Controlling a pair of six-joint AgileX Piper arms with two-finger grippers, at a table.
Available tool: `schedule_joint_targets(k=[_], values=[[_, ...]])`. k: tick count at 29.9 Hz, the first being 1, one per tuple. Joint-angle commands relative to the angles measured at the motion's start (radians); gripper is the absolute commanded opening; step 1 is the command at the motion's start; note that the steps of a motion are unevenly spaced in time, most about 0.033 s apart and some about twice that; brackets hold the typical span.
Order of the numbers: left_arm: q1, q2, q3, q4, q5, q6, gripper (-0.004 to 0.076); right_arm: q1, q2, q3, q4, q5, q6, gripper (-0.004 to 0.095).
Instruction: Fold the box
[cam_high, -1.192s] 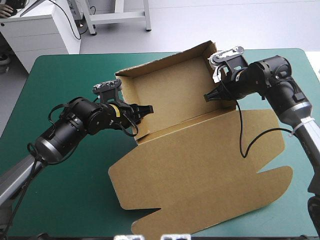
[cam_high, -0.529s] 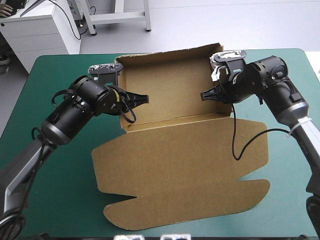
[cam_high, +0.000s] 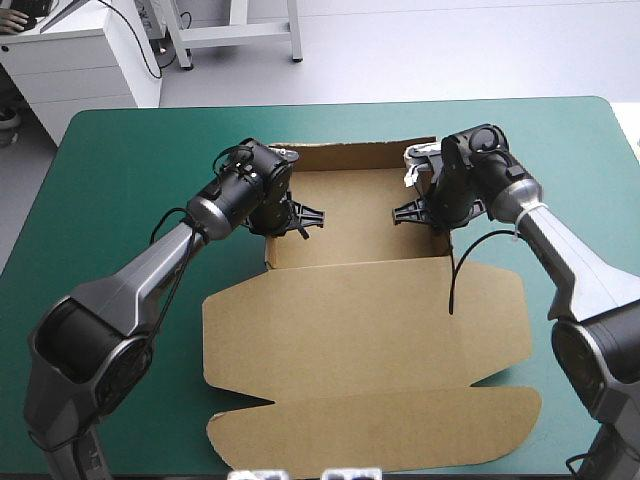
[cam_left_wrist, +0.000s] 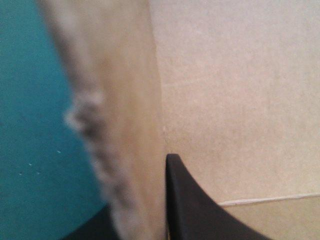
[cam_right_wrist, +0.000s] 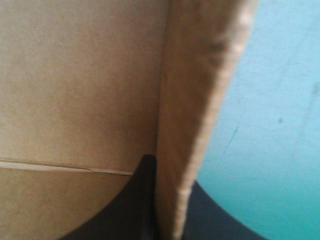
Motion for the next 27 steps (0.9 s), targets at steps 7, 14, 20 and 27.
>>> schedule_joint_targets(k=[7,14,20,27], values=[[0.151,0.062,-0.034,-0.244,0.047,0.108,-0.0008,-0.003,0.032,-0.028,0.015,-0.058,-0.052,-0.0005],[0.16,0.067,-0.034,-0.233,0.047,0.131,-0.0008,-0.003,0.032,-0.028,0.027,-0.069,-0.052,-0.0005],[0.16,0.067,-0.036,-0.235,0.047,0.131,-0.0008,-0.003,0.032,-0.028,0.054,-0.067,-0.045,-0.0004],[0.16,0.067,-0.042,-0.245,0.048,0.182,-0.0008,-0.003,0.032,-0.028,0.071,-0.066,-0.045,0.0066]])
